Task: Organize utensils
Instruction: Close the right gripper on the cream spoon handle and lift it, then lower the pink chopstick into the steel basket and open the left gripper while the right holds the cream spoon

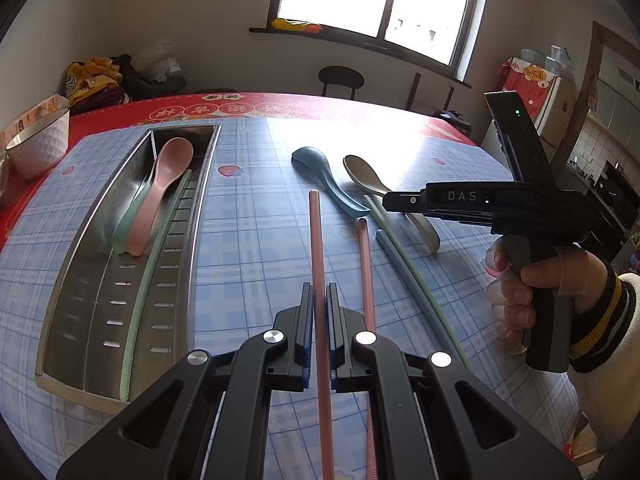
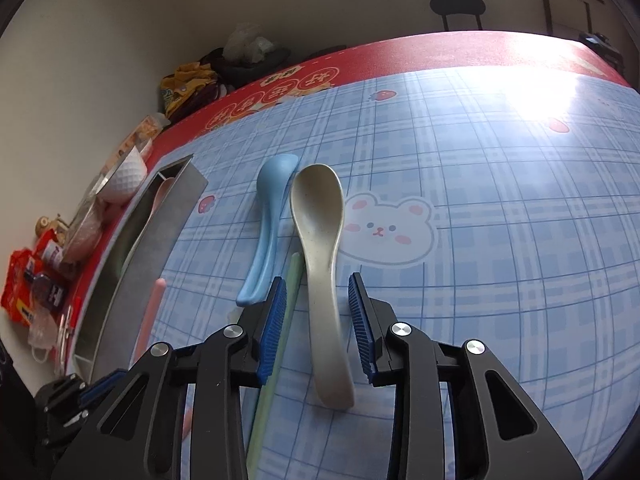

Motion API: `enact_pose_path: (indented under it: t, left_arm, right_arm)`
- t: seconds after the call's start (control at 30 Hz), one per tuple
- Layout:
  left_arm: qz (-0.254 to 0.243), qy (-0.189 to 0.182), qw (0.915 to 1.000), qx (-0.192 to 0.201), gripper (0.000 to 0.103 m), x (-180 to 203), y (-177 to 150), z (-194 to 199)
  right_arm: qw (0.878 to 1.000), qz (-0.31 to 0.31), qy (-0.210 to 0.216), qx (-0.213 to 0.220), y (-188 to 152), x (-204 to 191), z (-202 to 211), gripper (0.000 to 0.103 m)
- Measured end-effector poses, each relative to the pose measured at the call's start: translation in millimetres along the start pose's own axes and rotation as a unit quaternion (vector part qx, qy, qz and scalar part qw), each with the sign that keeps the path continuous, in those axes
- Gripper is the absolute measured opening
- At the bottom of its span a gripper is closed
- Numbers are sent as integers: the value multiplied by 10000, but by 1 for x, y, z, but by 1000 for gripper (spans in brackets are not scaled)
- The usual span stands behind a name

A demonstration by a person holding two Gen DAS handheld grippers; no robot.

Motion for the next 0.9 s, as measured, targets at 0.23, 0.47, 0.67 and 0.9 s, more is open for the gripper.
enact_pose_path:
  t: [0.23,0.47,0.67,0.9]
  left_arm:
    - [-46,8,10000,-28,6,2,0,-2]
    - [2,-19,10000,-17,6,1,2,-2]
    - [60,-22,10000,-15,6,-2,1,-2]
    - [56,15,10000,39,6,-2,2,0]
  right_arm:
    - [9999,31,98,-21,-5,1,-1,14]
    - [9990,387,106,189,-8,-14,6,14]
    - [9961,96,199,856,-3,-2,31,14]
    - [9959,148,235,857,-1,-5,31,14]
Point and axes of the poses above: each gripper's, at about its wrist camera, not at the fingertips, and z roughly against the way its jaws point, x to its right, y to its top, the point moved 7 cm from there along -z, roughly the way its jaws point, and after that the axes turned 4 degrees about -x, right-handed, at the moved point
